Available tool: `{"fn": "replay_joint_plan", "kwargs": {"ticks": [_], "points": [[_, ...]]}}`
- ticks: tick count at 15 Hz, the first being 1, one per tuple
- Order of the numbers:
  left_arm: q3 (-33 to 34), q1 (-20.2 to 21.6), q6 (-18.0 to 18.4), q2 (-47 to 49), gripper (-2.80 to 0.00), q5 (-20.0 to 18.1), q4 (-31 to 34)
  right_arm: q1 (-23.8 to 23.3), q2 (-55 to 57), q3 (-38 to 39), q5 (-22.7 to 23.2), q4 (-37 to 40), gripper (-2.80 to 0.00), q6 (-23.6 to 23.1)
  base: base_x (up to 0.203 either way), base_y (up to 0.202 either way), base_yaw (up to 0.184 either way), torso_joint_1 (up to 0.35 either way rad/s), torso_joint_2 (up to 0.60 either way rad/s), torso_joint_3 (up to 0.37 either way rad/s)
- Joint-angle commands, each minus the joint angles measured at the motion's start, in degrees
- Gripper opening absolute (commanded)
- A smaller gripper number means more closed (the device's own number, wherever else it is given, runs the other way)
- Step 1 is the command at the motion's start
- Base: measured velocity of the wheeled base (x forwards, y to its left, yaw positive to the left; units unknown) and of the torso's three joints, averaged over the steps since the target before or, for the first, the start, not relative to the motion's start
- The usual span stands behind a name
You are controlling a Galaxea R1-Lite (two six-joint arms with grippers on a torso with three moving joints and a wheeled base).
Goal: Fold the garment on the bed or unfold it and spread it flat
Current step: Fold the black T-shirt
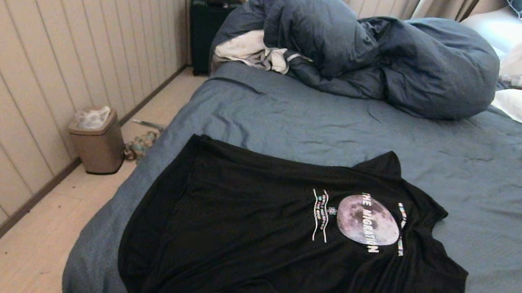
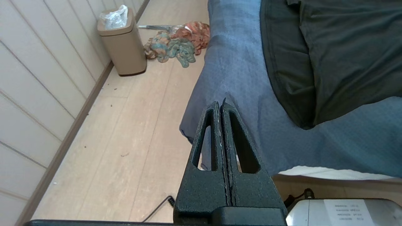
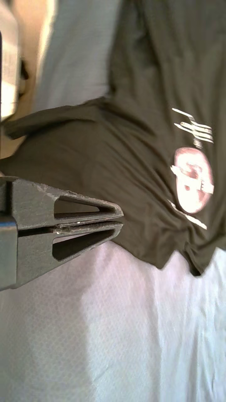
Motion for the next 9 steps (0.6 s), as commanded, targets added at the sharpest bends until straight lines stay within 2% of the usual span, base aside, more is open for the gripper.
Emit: {"fn": "replay_joint_plan", "kwargs": {"ticks": [1,9], "points": [[0.03,0.01,-0.02,0.11,-2.80,0.05,-0.11,-0.16,-1.72,0.05,-0.12,-0.01,-2.80,0.27,0.000,0.000,0.000,0.000,0.00,0.000],[0.03,0.01,-0.02,0.11,-2.80,0.05,-0.11,-0.16,-1.64,0.05,-0.12,-0.09,-2.80,0.35,0.000,0.000,0.000,0.000,0.00,0.000]]}}
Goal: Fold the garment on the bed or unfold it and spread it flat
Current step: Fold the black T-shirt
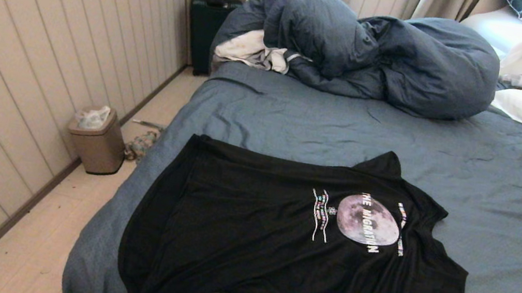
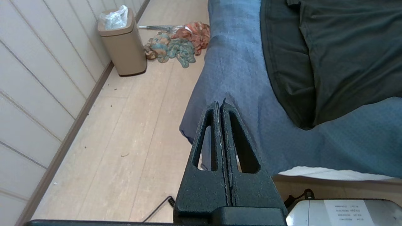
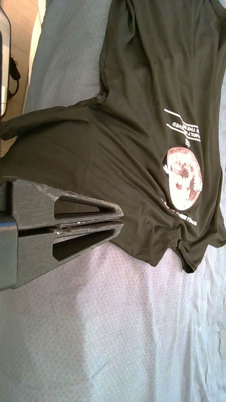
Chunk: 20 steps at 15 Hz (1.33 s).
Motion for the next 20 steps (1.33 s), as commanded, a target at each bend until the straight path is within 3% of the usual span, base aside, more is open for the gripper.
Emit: {"fn": "replay_joint_plan", "kwargs": {"ticks": [1,18,20], "points": [[0.01,0.01,0.01,0.10,-2.80,-0.01,0.05,0.05,0.15,0.00,0.04,-0.02,-2.80,-0.02,0.000,0.000,0.000,0.000,0.00,0.000],[0.01,0.01,0.01,0.10,-2.80,-0.01,0.05,0.12,0.06,-0.04,0.48,-0.02,-2.80,-1.51,0.000,0.000,0.000,0.000,0.00,0.000],[0.01,0.01,0.01,0.10,-2.80,-0.01,0.05,0.08,0.06,0.00,0.13,-0.02,-2.80,0.08,0.000,0.000,0.000,0.000,0.00,0.000]]}}
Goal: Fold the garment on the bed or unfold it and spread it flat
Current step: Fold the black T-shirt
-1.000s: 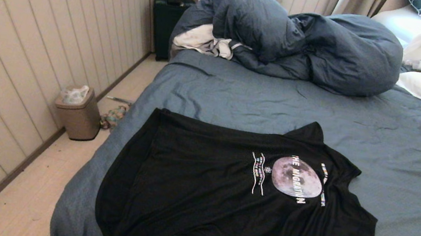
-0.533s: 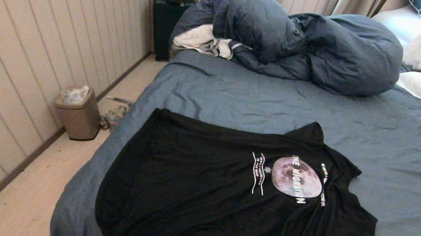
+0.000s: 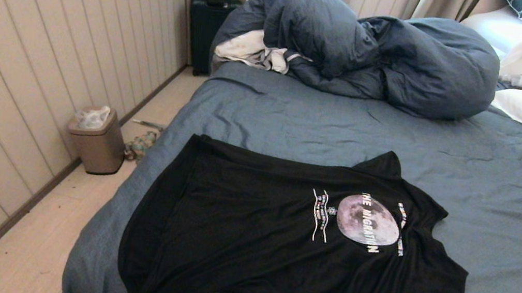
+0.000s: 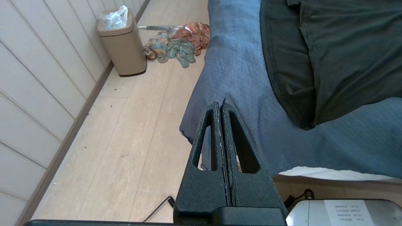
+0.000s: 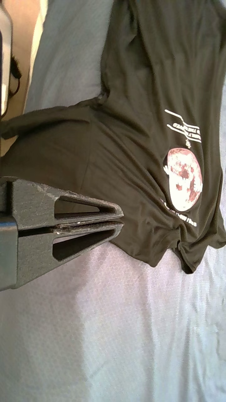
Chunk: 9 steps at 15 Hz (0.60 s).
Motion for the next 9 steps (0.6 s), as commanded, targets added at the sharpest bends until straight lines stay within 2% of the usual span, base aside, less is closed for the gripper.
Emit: {"fn": "replay_joint_plan", "kwargs": {"ticks": [1,9], "points": [[0.00,0.01,0.02,0.07,-2.80,0.00,0.06,0.01,0.14,0.02,0.07,-0.07,-2.80,0.88,0.000,0.000,0.000,0.000,0.00,0.000],[0.17,0.01,0.11,0.07,-2.80,0.26,-0.02,0.00,0.14,0.02,0.07,-0.16,-2.80,1.22,0.000,0.000,0.000,0.000,0.00,0.000]]}}
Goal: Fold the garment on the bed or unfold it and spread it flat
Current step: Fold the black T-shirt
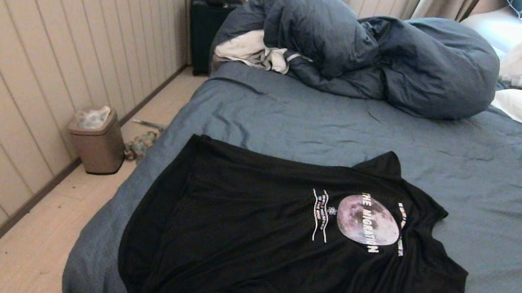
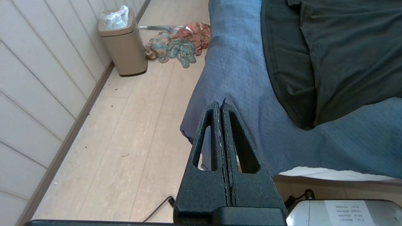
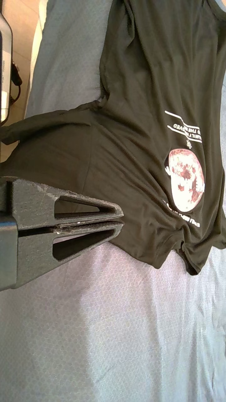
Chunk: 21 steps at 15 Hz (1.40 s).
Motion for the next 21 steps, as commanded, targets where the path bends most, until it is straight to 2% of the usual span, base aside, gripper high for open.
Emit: {"fn": "replay_joint_plan", "kwargs": {"ticks": [1,4,8,10,11,13,15,17,19,21], "points": [[0.02,0.01,-0.04,0.07,-2.80,-0.17,0.03,0.02,0.04,0.00,0.07,-0.05,-2.80,-0.19,0.000,0.000,0.000,0.000,0.00,0.000],[0.10,0.01,-0.19,0.07,-2.80,-0.03,0.03,0.11,0.09,-0.09,0.03,-0.05,-2.80,-2.12,0.000,0.000,0.000,0.000,0.00,0.000],[0.17,0.01,0.95,0.07,-2.80,-0.03,0.14,0.10,0.13,-0.21,0.13,0.16,-2.80,-2.17,0.000,0.000,0.000,0.000,0.00,0.000],[-2.62,0.01,0.88,0.53,-2.80,-0.16,0.46,0.02,0.09,-1.57,-0.25,3.50,-2.80,-2.17,0.000,0.000,0.000,0.000,0.00,0.000],[-5.59,0.01,0.49,1.98,-2.80,-0.03,0.71,0.04,0.32,-3.39,-0.18,5.74,-2.80,-2.16,0.000,0.000,0.000,0.000,0.00,0.000],[-12.29,0.01,-0.82,9.79,-2.80,0.44,0.97,-0.10,2.93,-13.90,0.92,10.65,-2.80,-1.81,0.000,0.000,0.000,0.000,0.00,0.000],[-21.62,0.01,-1.51,19.21,-2.80,0.29,2.13,0.02,12.08,-23.36,2.87,13.66,-2.80,0.07,0.000,0.000,0.000,0.000,0.00,0.000],[-31.18,0.01,-2.08,29.02,-2.80,-1.12,5.24,1.68,24.03,-31.65,4.67,14.27,-2.80,4.89,0.000,0.000,0.000,0.000,0.00,0.000],[-37.82,0.01,-4.22,39.11,-2.80,-5.21,8.65,3.76,37.57,-37.38,5.67,13.06,-2.80,10.13,0.000,0.000,0.000,0.000,0.00,0.000],[-41.08,-0.12,-5.73,49.13,-2.80,-9.84,11.43,4.66,50.95,-41.09,6.31,10.84,-2.80,13.44,0.000,0.000,0.000,0.000,0.00,0.000]]}}
